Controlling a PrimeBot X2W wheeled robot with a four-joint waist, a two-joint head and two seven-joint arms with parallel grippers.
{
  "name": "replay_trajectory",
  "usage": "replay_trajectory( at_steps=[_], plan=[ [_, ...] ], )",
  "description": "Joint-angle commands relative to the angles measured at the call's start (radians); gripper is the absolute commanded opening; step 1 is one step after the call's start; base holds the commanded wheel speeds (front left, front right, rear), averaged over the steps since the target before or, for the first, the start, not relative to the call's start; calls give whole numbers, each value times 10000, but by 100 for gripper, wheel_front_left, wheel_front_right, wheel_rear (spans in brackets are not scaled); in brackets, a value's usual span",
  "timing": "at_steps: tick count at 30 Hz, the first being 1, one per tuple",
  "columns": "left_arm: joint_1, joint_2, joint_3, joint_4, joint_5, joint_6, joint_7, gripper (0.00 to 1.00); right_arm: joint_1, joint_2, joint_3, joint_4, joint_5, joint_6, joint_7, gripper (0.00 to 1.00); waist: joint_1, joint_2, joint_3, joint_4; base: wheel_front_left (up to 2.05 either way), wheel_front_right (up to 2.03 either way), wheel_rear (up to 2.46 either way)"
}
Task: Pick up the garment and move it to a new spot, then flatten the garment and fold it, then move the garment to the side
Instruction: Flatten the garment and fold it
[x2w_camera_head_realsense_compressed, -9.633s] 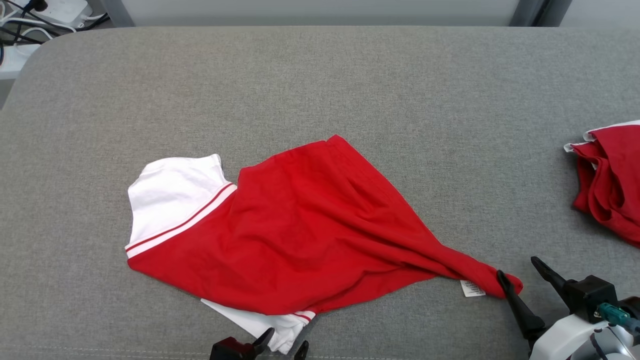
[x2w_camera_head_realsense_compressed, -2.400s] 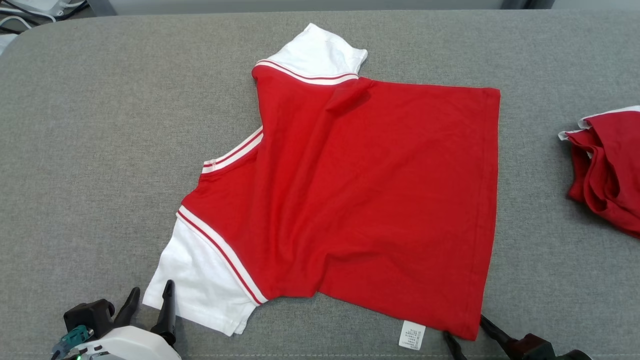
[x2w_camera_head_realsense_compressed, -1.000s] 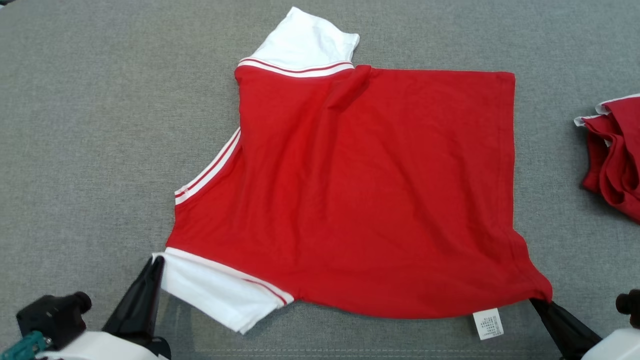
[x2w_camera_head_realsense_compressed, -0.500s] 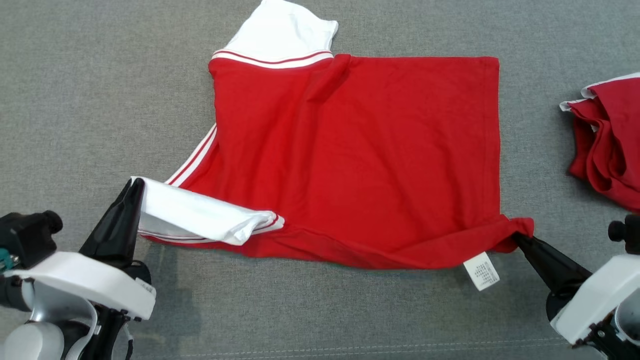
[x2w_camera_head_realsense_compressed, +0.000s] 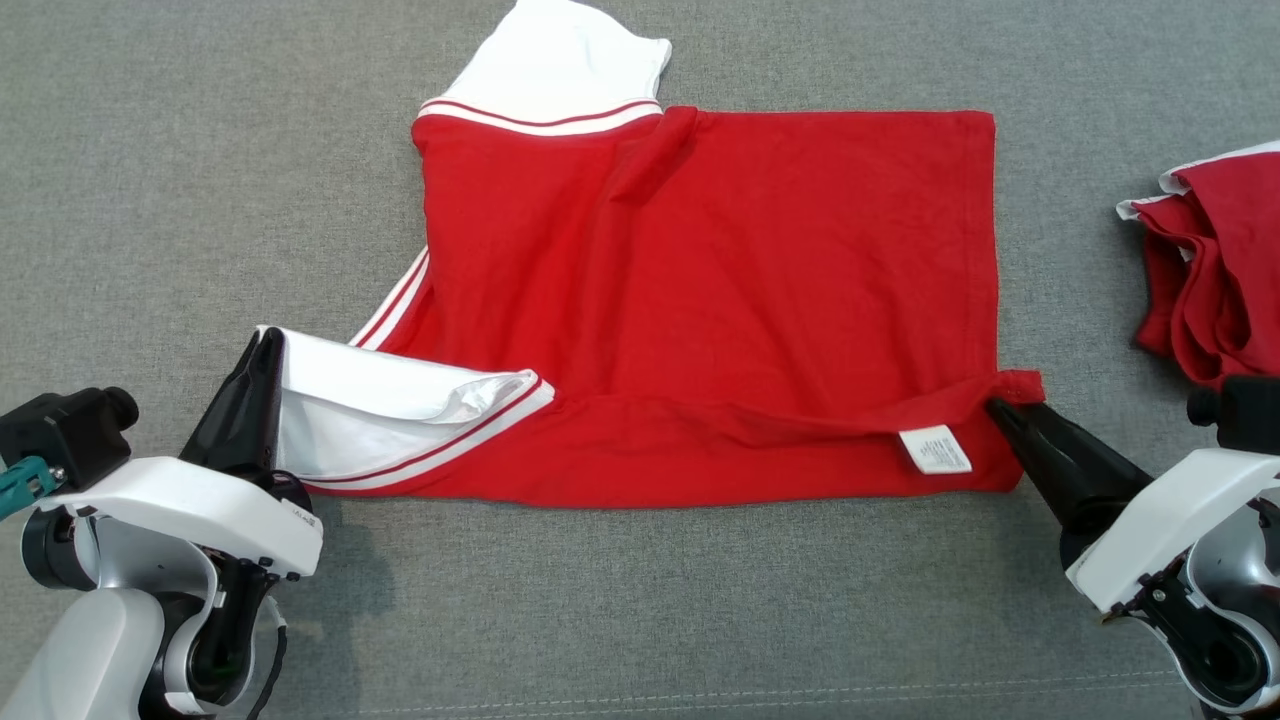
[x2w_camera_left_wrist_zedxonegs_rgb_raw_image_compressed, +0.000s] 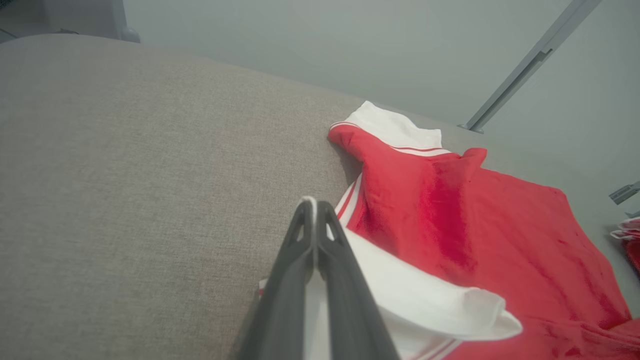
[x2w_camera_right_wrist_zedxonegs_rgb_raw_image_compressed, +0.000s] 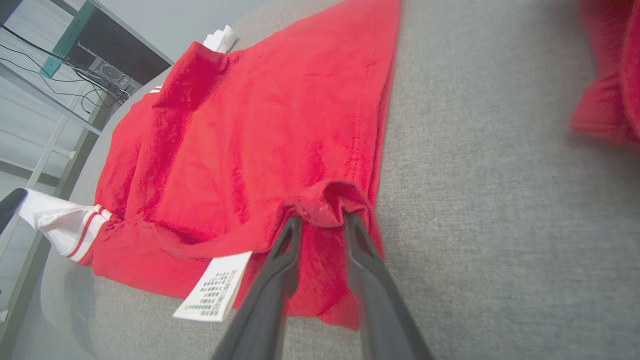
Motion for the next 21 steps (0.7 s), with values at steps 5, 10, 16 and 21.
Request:
replay_trajectory(
  at_steps=[5, 10, 16, 21],
  plan=[
    [-410, 83, 584, 69, -2, -18, -613, 100, -206, -197, 203, 42, 194, -27, -876, 100, 0, 0, 2, -14, 0, 0, 0],
    [-154, 150, 671, 87, 555, 331, -1237, 100, 10, -239, 180, 39, 106, -27, -1939, 100, 0, 0, -88, -53, 0, 0, 0],
    [700, 264, 564, -286, 1507, 1177, -1797, 100, 590, -115, 352, 9, -885, -27, -3942, 100, 0, 0, -421, -131, 0, 0, 0],
    [1480, 159, 145, -493, 1848, 1570, -1734, 100, 902, -23, 646, 561, -2399, -27, -5280, 100, 0, 0, -779, -153, 0, 0, 0]
  ],
)
